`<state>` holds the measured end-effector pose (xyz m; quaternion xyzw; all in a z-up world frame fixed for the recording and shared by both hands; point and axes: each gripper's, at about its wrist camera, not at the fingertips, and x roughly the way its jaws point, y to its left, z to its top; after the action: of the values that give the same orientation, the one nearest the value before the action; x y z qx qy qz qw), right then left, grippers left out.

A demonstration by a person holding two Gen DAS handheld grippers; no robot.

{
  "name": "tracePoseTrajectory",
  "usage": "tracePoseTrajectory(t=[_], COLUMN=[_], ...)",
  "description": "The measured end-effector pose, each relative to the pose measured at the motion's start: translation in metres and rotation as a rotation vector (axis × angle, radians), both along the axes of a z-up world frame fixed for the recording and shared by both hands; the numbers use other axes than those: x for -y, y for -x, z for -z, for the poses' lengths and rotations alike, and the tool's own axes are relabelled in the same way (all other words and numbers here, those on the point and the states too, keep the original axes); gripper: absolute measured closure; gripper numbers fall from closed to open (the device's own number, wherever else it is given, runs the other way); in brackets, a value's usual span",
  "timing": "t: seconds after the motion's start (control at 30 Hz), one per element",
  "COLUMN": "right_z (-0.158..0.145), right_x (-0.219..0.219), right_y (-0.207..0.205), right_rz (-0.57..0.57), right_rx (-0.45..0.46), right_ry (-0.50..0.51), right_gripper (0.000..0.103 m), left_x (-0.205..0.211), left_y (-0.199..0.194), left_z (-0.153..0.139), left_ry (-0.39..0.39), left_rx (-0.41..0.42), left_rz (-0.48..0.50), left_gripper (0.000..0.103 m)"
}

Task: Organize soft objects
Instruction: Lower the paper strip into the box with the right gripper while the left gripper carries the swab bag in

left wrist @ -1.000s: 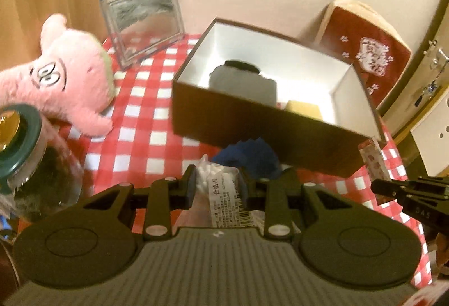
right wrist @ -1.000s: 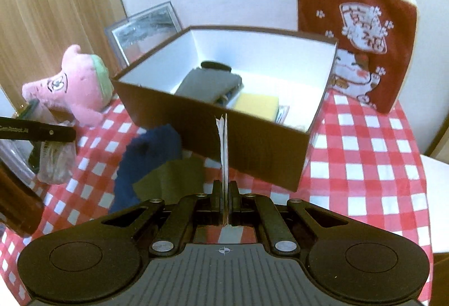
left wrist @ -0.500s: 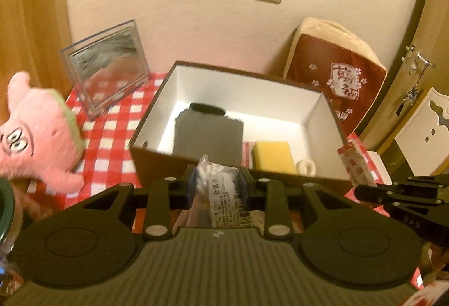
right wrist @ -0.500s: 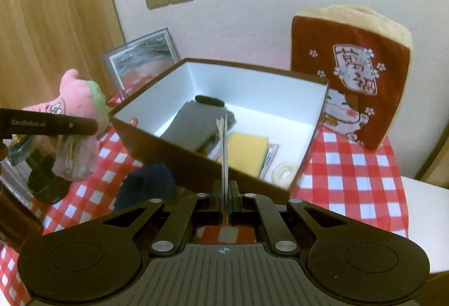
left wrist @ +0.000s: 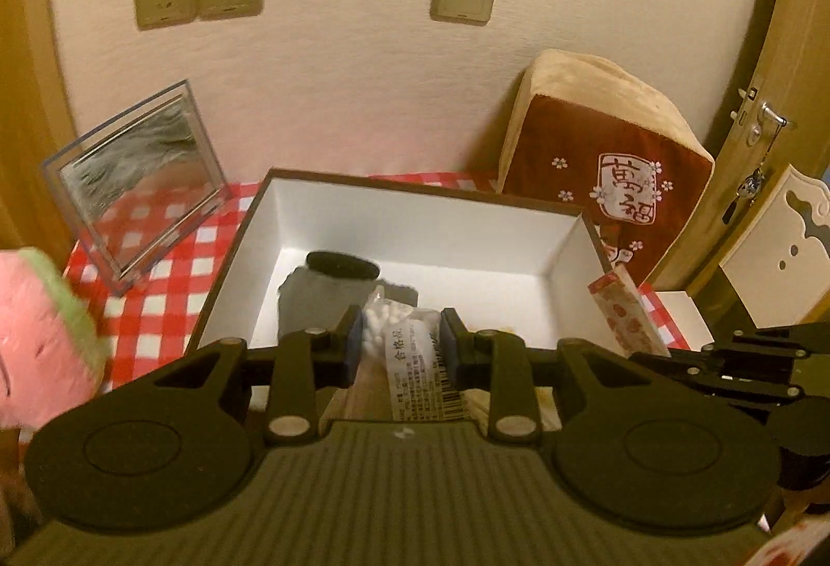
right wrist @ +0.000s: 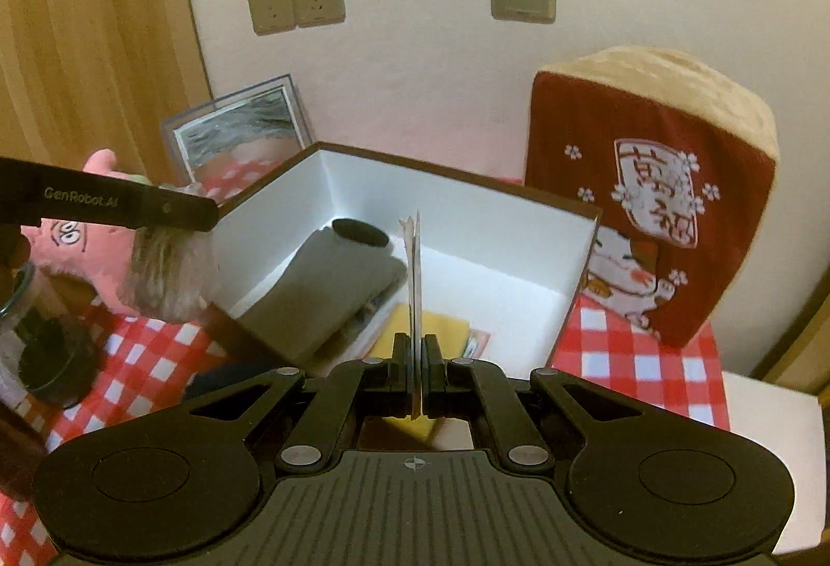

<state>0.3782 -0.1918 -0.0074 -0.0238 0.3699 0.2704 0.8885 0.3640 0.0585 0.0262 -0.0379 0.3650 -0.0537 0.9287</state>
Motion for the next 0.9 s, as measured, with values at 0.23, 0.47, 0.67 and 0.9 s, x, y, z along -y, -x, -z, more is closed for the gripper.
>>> tracePoseTrajectory(t=[0.23, 0.47, 0.67, 0.9], right_z=[0.008, 0.025, 0.036, 0.043], right_x=[-0.007, -0.014, -0.016, -0.011], right_y=[-0.038, -0.072, -0.094, -0.107], right_rz=[-0.004, -0.003, 0.003, 0.022], right_rx=[-0.004, -0.028, -0.042, -0.055], right_ry=[0.032, 0.055, 0.074, 0.081], right_gripper=[0.1, 0.1, 0.1, 0.1], left_x=[0.01, 0.02, 0.033, 0.04], left_y=[-0.043, -0.084, -0.114, -0.136], left_z=[0.01, 0.023, 0.025, 0.027], left_ry=[-0.018, -0.022, -0.02, -0.015], left_rx=[-0.033, -0.068, -0.073, -0.073], left_rz=[0.027, 0.042, 0.062, 0.064], left_gripper=[0.075, 0.075, 0.072, 0.058])
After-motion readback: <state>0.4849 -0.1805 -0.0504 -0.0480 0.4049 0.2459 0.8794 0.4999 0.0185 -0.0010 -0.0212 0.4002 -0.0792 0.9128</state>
